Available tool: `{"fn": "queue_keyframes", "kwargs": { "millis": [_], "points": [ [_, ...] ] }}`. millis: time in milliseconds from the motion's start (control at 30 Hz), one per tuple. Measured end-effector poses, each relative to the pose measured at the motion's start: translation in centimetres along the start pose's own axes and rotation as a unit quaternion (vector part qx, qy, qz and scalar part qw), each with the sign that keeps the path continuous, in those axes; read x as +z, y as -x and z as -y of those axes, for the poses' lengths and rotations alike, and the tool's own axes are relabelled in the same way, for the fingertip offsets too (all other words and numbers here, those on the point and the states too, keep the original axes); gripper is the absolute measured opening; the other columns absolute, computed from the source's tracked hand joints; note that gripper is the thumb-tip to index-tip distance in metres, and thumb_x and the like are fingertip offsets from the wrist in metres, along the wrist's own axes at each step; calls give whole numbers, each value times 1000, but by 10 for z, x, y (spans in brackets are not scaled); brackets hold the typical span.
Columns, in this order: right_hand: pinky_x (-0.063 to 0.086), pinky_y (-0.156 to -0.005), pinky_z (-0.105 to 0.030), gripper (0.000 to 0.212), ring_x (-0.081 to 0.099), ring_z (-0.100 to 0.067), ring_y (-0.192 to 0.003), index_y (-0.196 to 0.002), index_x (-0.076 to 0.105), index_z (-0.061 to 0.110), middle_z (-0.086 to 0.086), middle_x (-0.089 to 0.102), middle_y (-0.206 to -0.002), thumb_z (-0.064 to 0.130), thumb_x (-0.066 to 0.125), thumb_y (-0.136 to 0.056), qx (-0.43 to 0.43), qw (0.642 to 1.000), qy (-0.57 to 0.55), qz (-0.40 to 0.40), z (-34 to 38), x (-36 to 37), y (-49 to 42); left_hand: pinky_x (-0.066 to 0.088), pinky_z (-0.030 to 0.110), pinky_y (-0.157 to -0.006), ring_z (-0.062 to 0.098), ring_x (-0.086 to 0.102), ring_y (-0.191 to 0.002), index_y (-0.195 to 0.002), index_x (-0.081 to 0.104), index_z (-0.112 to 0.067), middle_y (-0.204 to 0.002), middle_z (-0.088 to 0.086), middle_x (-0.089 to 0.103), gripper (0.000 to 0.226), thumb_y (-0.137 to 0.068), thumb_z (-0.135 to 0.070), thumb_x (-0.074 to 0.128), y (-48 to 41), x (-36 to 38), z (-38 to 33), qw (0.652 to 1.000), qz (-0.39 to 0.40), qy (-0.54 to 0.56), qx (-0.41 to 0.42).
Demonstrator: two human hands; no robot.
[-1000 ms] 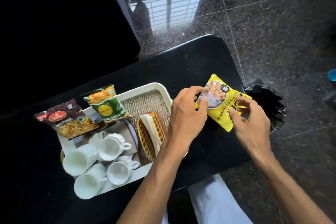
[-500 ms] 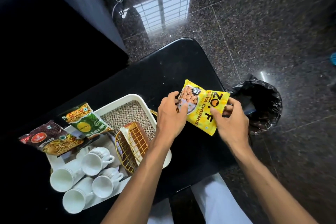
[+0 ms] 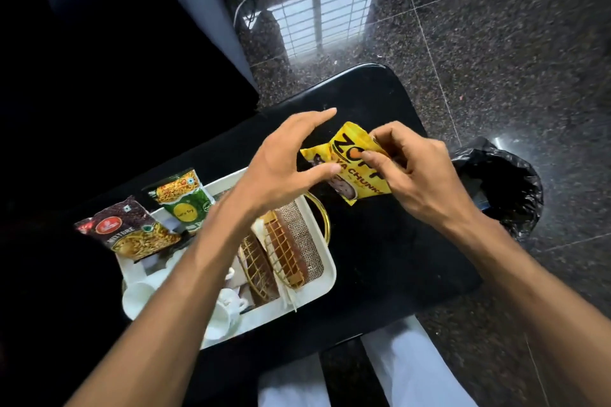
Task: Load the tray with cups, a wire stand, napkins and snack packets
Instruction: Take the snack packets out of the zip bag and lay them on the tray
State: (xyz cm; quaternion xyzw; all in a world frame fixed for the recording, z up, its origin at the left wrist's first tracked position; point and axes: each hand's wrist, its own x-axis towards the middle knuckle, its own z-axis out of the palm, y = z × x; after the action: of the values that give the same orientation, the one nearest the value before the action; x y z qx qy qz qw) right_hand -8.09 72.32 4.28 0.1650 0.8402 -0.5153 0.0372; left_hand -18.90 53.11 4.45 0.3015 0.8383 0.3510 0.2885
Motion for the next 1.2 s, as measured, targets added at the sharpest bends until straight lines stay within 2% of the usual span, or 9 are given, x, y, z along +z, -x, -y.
{"fn": "queue_keyframes", "kwargs": {
  "millis": [133, 300, 433, 500, 567, 700, 833, 967, 1200],
  "points": [
    [54, -69, -13, 14, 68, 2, -80, -105, 67, 12, 10, 71, -88, 19, 70, -93, -93, 994, 5, 50, 38, 10, -20, 52, 26, -104, 6, 66, -118, -136, 60, -15, -127, -2, 69, 63, -79, -26, 86, 14, -30, 12, 997, 63, 35, 10],
    [59, -71, -26, 20, 70, -6, -83, -105, 68, 7, 5, 73, -92, 21, 73, -91, -154, 985, 22, 79, 74, 36, -41, 57, 20, -91, -1, 72, -105, -127, 64, -23, -113, -12, 75, 55, -77, -28, 87, 48, -51, 34, 992, -40, 114, -30],
    [60, -84, -25, 44, 70, -7, -102, -115, 66, 16, 8, 71, -110, 38, 79, -80, -76, 992, -90, 40, 77, 57, -44, 59, 34, -96, 9, 72, -109, -124, 64, -17, -115, -3, 76, 52, -77, -21, 87, 74, -57, 56, 979, -121, 139, -84],
    [60, -89, -33, 55, 70, -10, -106, -121, 64, 17, 4, 72, -116, 43, 80, -76, -22, 990, -124, 63, 71, 71, -42, 58, 25, -93, 0, 71, -107, -121, 63, -18, -112, -10, 74, 51, -77, -19, 87, 83, -54, 62, 968, -164, 158, -107],
    [60, -91, -39, 52, 71, -13, -107, -123, 65, 17, 1, 74, -117, 37, 80, -78, 8, 982, -147, 118, 64, 88, -37, 56, 15, -87, -11, 68, -101, -120, 61, -26, -107, -20, 71, 49, -78, -21, 86, 90, -51, 65, 958, -190, 171, -132],
    [60, -91, -45, 41, 72, -19, -107, -120, 67, 14, -2, 75, -115, 27, 77, -83, 43, 972, -193, 126, 55, 122, -33, 56, 20, -89, -5, 68, -101, -120, 60, -20, -108, -14, 72, 44, -83, -25, 83, 100, -40, 71, 939, -229, 179, -185],
    [58, -93, -50, 35, 71, -21, -108, -119, 68, 16, -1, 75, -114, 24, 77, -85, 55, 981, -153, 102, 49, 141, -37, 56, 21, -93, 6, 68, -105, -128, 63, -17, -113, -9, 72, 42, -90, -27, 76, 109, -27, 67, 901, -286, 185, -268],
    [59, -93, -46, 37, 72, -15, -104, -119, 66, 13, 1, 75, -114, 23, 77, -85, 45, 989, -104, 97, 48, 146, -41, 58, 46, -93, 23, 68, -107, -113, 67, -11, -111, 5, 74, 26, -97, -31, 64, 109, -14, 65, 873, -290, 215, -327],
    [62, -85, -33, 39, 72, -7, -98, -117, 65, 12, 3, 75, -109, 26, 79, -83, 65, 996, -40, 55, 41, 152, -40, 57, 37, -96, 19, 66, -116, -129, 62, -9, -121, 2, 71, 37, -100, -31, 60, 105, -8, 67, 865, -283, 230, -345]
  ]
}}
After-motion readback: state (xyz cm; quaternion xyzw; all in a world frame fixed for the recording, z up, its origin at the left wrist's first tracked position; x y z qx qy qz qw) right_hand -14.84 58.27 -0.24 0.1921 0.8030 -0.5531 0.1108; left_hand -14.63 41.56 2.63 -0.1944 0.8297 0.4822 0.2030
